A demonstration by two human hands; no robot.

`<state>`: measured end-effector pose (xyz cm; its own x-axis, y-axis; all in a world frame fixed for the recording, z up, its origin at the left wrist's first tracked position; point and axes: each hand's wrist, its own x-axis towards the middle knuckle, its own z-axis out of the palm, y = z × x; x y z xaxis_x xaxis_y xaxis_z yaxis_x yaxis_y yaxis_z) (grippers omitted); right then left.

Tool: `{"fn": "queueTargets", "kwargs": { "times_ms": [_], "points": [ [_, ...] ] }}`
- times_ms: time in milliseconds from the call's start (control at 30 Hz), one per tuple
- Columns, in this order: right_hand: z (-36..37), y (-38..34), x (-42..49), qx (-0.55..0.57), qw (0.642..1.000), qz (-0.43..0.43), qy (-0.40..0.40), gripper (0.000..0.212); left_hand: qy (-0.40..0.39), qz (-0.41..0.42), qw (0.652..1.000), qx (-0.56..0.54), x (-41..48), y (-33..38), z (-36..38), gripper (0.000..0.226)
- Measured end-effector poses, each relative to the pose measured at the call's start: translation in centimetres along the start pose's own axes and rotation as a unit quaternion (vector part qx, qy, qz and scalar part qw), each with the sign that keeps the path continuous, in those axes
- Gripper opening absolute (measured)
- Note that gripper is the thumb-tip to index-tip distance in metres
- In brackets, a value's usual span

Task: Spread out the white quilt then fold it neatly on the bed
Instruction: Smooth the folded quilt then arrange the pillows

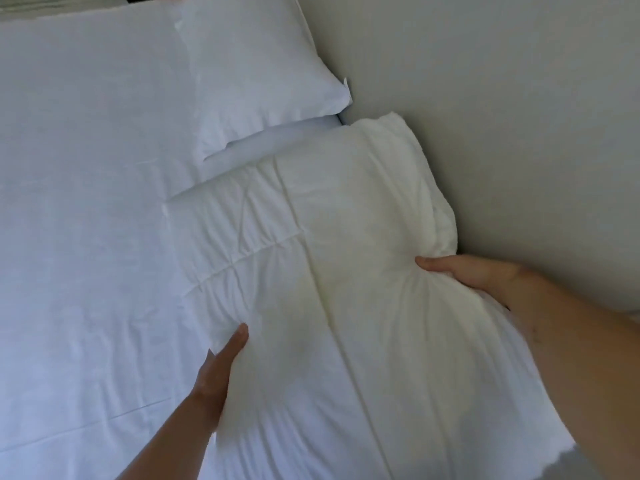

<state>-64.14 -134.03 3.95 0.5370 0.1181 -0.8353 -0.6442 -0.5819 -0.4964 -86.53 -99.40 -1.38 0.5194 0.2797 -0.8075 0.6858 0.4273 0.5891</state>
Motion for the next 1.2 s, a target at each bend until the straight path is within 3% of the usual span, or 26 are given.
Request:
{"fn": "queueTargets", "kwargs": {
  "times_ms": [133,233,300,333,400,500,600,733,800,867,900,967,1000,1100,1167,1200],
  "points": [
    [0.7,2.3,0.6,0.004,0.998,-0.036,0.052,0.059,-0.026,0.019,0.999,-0.013,-1.2,-0.4,0.7,0.047],
    [0.5,2.4,0.6,0.014,0.998,-0.033,0.047,0.07,-0.012,0.033,0.999,-0.008,-1.9,0.1,0.5,0.033],
    [0.5,3.1,0.9,0.007,0.999,-0.022,0.042,0.09,0.018,0.055,0.998,0.006,-2.4,0.5,0.4,0.037],
    [0.5,3.4,1.1,0.012,0.999,-0.019,0.044,0.089,0.034,0.065,0.997,0.023,-2.6,0.6,0.3,0.043],
    [0.5,4.0,1.4,0.028,0.999,-0.025,0.039,0.081,0.065,0.088,0.993,0.049,-2.7,0.9,0.0,0.046],
    [0.7,5.2,1.8,0.053,0.998,-0.026,0.021,0.078,0.101,0.106,0.987,0.06,-2.9,1.3,-0.2,0.036],
    [1.6,6.2,1.9,0.074,0.997,-0.013,0.006,0.063,0.122,0.097,0.984,0.085,-2.6,0.8,-0.5,0.026],
    [2.6,6.2,1.7,0.03,0.998,-0.043,0.035,0.085,0.062,0.048,0.991,0.107,-1.3,0.3,-1.5,0.077],
    [3.0,5.1,1.0,-0.057,0.988,-0.07,0.128,0.091,0.107,0.081,0.981,0.14,-0.9,1.6,-1.9,0.101],
    [3.5,3.2,0.4,-0.203,0.922,-0.152,0.293,0.087,0.188,0.182,0.933,0.248,-0.9,4.5,-0.7,0.114],
    [4.4,1.3,0.0,-0.234,0.885,-0.219,0.338,0.086,0.21,0.254,0.895,0.299,-0.9,6.4,0.3,0.111],
    [6.3,-3.3,-0.2,-0.248,0.86,-0.32,0.312,0.082,0.217,0.398,0.779,0.433,0.3,9.9,3.0,0.093],
    [6.9,-5.7,0.4,-0.271,0.86,-0.337,0.27,0.078,0.208,0.43,0.715,0.511,1.5,11.5,4.4,0.084],
    [7.4,-10.4,4.6,-0.398,0.841,-0.294,0.218,0.077,0.139,0.407,0.592,0.682,5.9,15.1,6.7,0.074],
    [6.6,-11.6,7.6,-0.423,0.84,-0.262,0.216,0.08,0.123,0.382,0.548,0.734,8.8,15.9,6.9,0.076],
    [6.3,-11.7,9.0,-0.423,0.842,-0.257,0.217,0.081,0.126,0.375,0.547,0.737,10.1,15.9,6.9,0.075]
  ]
}}
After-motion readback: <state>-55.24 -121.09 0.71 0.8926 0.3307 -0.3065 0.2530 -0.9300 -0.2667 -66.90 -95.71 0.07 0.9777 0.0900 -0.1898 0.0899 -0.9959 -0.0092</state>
